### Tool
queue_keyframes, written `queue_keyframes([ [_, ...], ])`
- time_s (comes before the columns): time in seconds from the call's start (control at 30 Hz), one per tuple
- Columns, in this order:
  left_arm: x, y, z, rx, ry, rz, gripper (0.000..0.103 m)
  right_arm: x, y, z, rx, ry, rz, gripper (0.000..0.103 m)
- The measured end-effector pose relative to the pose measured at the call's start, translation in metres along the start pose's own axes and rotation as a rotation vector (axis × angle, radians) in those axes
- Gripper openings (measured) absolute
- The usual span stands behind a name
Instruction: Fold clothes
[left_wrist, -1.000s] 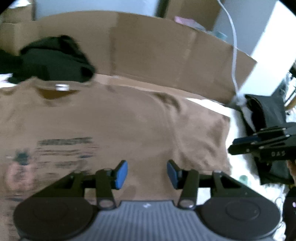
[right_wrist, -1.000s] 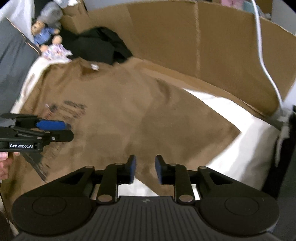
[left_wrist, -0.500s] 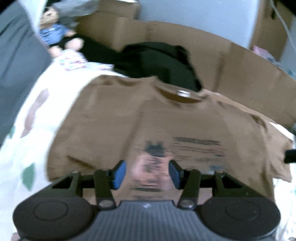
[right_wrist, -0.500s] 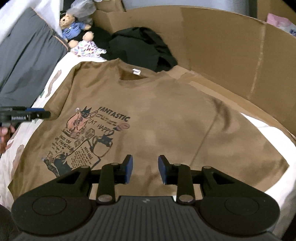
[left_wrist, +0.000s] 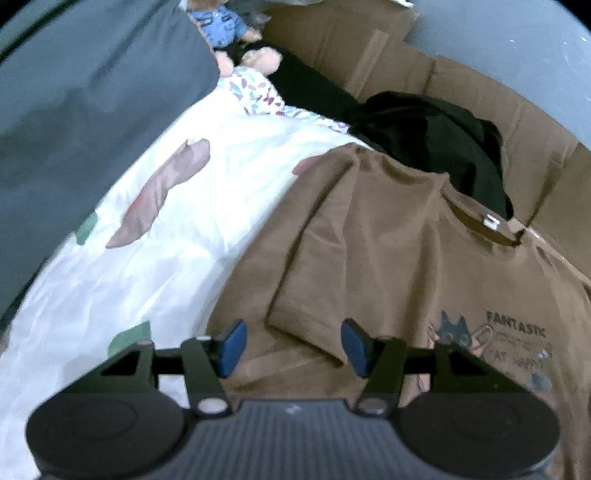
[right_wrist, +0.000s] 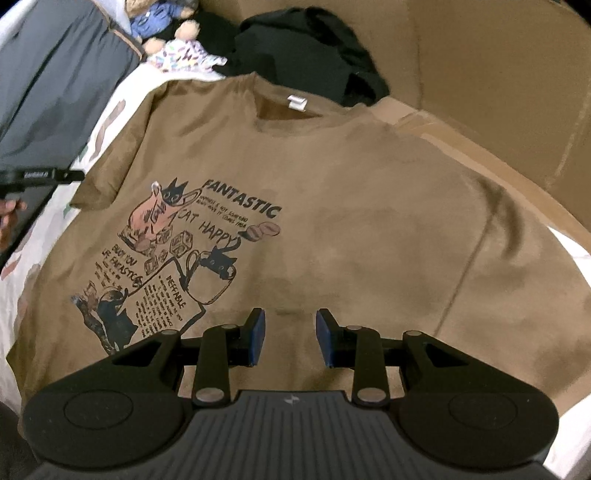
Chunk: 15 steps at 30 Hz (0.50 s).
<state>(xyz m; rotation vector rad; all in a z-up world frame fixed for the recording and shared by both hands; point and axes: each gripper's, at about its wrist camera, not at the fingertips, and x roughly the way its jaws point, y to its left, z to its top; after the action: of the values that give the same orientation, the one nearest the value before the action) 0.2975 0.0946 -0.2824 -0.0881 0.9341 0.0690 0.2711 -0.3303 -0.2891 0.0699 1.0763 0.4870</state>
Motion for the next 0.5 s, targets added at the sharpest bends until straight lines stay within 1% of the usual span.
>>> queue_keyframes([
  [0.07,0.003,0.003,-0.002,0.018,-0.012,-0.004,0.060,0.008,0.001,0.002,0.020,0.007,0.027,0.034],
  [0.17,0.018,0.006,-0.003,0.034,0.012,0.006,0.060,0.014,0.002,0.006,0.015,-0.002,0.030,0.034],
  [0.23,0.031,0.011,-0.004,0.000,0.042,-0.001,0.058,0.019,0.003,0.007,0.007,-0.002,0.033,0.034],
  [0.27,0.034,0.013,-0.005,-0.008,0.045,-0.006,0.058,0.021,0.003,0.007,0.010,0.001,0.036,0.034],
  [0.33,0.040,0.017,-0.007,-0.051,0.044,-0.043,0.056,0.024,0.002,0.008,0.011,0.004,0.039,0.034],
  [0.4,0.042,0.020,-0.010,-0.064,0.049,-0.051,0.041,0.026,0.002,0.007,0.011,0.003,0.039,0.034],
  [0.43,0.042,0.022,-0.009,-0.064,0.052,-0.043,0.024,0.027,0.001,0.007,0.014,0.001,0.037,0.034],
  [0.47,0.042,0.024,-0.009,-0.065,0.055,-0.039,0.013,0.027,0.000,0.008,0.019,-0.006,0.033,0.034],
  [0.5,0.039,0.031,-0.006,-0.079,0.057,-0.046,0.013,0.026,-0.001,0.008,0.022,-0.013,0.029,0.034],
])
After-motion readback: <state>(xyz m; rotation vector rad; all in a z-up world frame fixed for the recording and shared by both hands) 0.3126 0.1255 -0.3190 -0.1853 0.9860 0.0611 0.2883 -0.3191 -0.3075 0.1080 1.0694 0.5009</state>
